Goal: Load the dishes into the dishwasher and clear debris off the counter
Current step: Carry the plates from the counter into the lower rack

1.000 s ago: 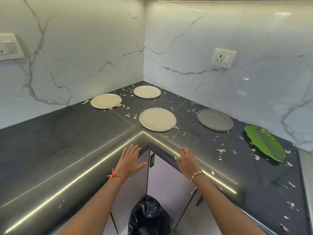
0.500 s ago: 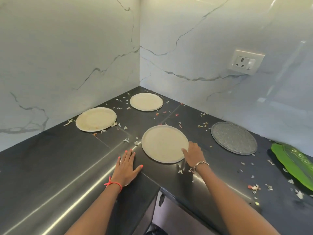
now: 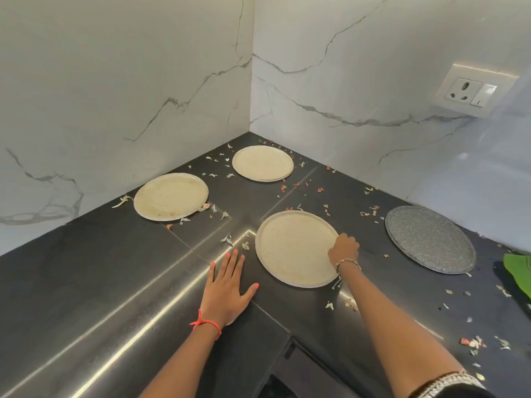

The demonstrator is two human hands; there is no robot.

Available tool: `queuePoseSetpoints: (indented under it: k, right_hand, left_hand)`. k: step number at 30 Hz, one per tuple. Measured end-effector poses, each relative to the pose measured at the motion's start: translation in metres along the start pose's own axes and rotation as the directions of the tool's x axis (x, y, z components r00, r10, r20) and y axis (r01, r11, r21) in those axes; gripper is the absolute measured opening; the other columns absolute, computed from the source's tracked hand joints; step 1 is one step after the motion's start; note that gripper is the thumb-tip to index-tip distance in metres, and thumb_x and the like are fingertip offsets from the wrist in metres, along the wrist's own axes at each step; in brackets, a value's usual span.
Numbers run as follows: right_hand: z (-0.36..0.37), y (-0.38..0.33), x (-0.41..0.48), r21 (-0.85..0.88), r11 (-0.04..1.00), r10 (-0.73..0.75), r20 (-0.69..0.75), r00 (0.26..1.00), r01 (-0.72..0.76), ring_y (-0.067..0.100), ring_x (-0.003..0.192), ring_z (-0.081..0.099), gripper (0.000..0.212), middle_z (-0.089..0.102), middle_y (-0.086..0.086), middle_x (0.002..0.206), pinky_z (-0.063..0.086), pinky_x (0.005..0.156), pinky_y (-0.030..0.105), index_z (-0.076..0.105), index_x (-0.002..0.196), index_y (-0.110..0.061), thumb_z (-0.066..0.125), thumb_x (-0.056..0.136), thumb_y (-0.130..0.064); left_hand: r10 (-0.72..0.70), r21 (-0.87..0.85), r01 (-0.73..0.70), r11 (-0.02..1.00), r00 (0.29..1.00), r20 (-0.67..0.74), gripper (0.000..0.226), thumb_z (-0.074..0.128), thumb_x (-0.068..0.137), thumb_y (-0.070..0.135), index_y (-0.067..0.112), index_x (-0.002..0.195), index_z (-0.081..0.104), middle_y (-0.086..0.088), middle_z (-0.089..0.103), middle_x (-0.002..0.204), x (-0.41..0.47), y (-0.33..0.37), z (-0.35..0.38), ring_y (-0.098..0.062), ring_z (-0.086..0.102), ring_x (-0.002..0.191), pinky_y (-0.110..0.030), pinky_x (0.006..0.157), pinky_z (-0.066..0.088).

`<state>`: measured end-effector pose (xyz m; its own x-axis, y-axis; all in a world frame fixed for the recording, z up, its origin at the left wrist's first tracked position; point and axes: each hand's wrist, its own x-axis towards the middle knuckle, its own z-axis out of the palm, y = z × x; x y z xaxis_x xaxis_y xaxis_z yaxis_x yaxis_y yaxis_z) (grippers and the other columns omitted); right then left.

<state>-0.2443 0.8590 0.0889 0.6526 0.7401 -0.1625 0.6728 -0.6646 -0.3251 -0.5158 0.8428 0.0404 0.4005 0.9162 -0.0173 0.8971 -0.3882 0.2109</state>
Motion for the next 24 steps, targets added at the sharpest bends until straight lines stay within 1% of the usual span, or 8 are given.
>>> queuePoseSetpoints:
  k: [4, 8, 12, 15, 16, 19, 21, 24]
  right_hand:
    - [-0.002, 0.004, 0.011, 0.198, 0.975, 0.118, -0.051, 0.992, -0.105, 0.042, 0.118, 0.045, 0.031, 0.048, 0.028, 0.124, 0.040, 0.097, 0.044, 0.045, 0.117, 0.009, 0.047, 0.086, 0.006]
    - [-0.009, 0.007, 0.013, 0.421, 0.886, 0.224, -0.020, 0.974, -0.195, 0.041, 0.108, 0.052, 0.008, 0.054, 0.028, 0.115, 0.045, 0.084, 0.041, 0.052, 0.091, 0.007, 0.051, 0.084, 0.005]
    - [-0.017, 0.006, 0.007, 0.548, 0.809, 0.261, -0.009, 0.965, -0.214, 0.030, 0.090, 0.050, 0.020, 0.056, 0.024, 0.105, 0.037, 0.070, 0.032, 0.054, 0.101, 0.011, 0.049, 0.086, -0.002]
    - [-0.019, 0.006, 0.001, 0.624, 0.755, 0.246, 0.017, 0.969, -0.203, 0.023, 0.083, 0.043, 0.015, 0.048, 0.016, 0.093, 0.034, 0.069, 0.029, 0.053, 0.097, 0.004, 0.052, 0.088, -0.007]
    - [-0.020, 0.006, -0.001, 0.639, 0.741, 0.232, 0.046, 0.972, -0.207, 0.023, 0.084, 0.044, 0.017, 0.047, 0.014, 0.093, 0.035, 0.069, 0.030, 0.052, 0.096, 0.001, 0.058, 0.087, -0.013]
    - [-0.022, 0.007, -0.010, 0.664, 0.705, 0.184, 0.166, 0.969, -0.248, 0.026, 0.088, 0.050, 0.043, 0.051, 0.012, 0.097, 0.044, 0.073, 0.034, 0.050, 0.101, -0.001, 0.073, 0.077, -0.027]
    - [-0.025, 0.007, -0.017, 0.695, 0.644, 0.146, 0.298, 0.943, -0.320, 0.030, 0.095, 0.057, 0.053, 0.057, 0.014, 0.105, 0.051, 0.081, 0.039, 0.049, 0.112, 0.003, 0.074, 0.077, -0.028]
    - [-0.032, 0.010, -0.031, 0.763, 0.526, 0.072, 0.400, 0.914, -0.376, 0.034, 0.098, 0.059, 0.047, 0.059, 0.019, 0.115, 0.052, 0.086, 0.048, 0.047, 0.121, 0.003, 0.066, 0.085, -0.021]
  left_hand:
    - [0.000, -0.016, 0.000, 1.000, 1.000, -0.001, 0.107, -0.029, 0.060, 0.078, 0.023, 0.149, -0.006, 0.007, -0.016, 0.154, 0.000, -0.001, 0.001, -0.008, -0.023, 0.137, -0.036, 0.114, -0.016]
    - [0.003, -0.039, -0.003, 0.999, 1.000, -0.010, 0.106, -0.025, 0.062, 0.080, 0.023, 0.149, -0.004, 0.008, -0.015, 0.153, 0.000, 0.000, 0.001, -0.008, -0.022, 0.137, -0.036, 0.113, -0.016]
    - [-0.005, -0.008, 0.005, 1.000, 1.000, -0.005, 0.109, -0.030, 0.058, 0.079, 0.024, 0.149, -0.006, 0.008, -0.018, 0.152, 0.000, 0.000, -0.001, -0.007, -0.024, 0.135, -0.036, 0.113, -0.016]
    - [-0.005, 0.007, 0.005, 1.000, 1.000, -0.007, 0.110, -0.032, 0.056, 0.078, 0.025, 0.149, -0.007, 0.009, -0.021, 0.149, 0.000, 0.001, -0.001, -0.006, -0.025, 0.134, -0.036, 0.112, -0.016]
    - [-0.006, 0.010, 0.006, 1.000, 1.000, -0.005, 0.111, -0.032, 0.056, 0.079, 0.025, 0.149, -0.006, 0.009, -0.020, 0.149, 0.000, 0.001, -0.001, -0.006, -0.025, 0.134, -0.036, 0.112, -0.015]
    - [-0.005, 0.020, 0.005, 1.000, 1.000, -0.003, 0.108, -0.024, 0.060, 0.081, 0.023, 0.149, -0.005, 0.008, -0.018, 0.151, 0.000, 0.002, -0.001, -0.005, -0.024, 0.133, -0.037, 0.113, -0.014]
    - [-0.005, 0.019, 0.005, 1.000, 1.000, 0.000, 0.100, -0.012, 0.067, 0.076, 0.021, 0.150, -0.002, 0.004, -0.010, 0.156, -0.001, 0.001, -0.001, -0.005, -0.022, 0.133, -0.039, 0.115, -0.012]
    - [0.006, -0.057, -0.008, 0.998, 1.000, -0.023, 0.100, -0.007, 0.070, 0.072, 0.015, 0.150, 0.005, 0.001, -0.005, 0.157, -0.005, 0.005, -0.002, -0.006, -0.017, 0.135, -0.036, 0.113, -0.011]
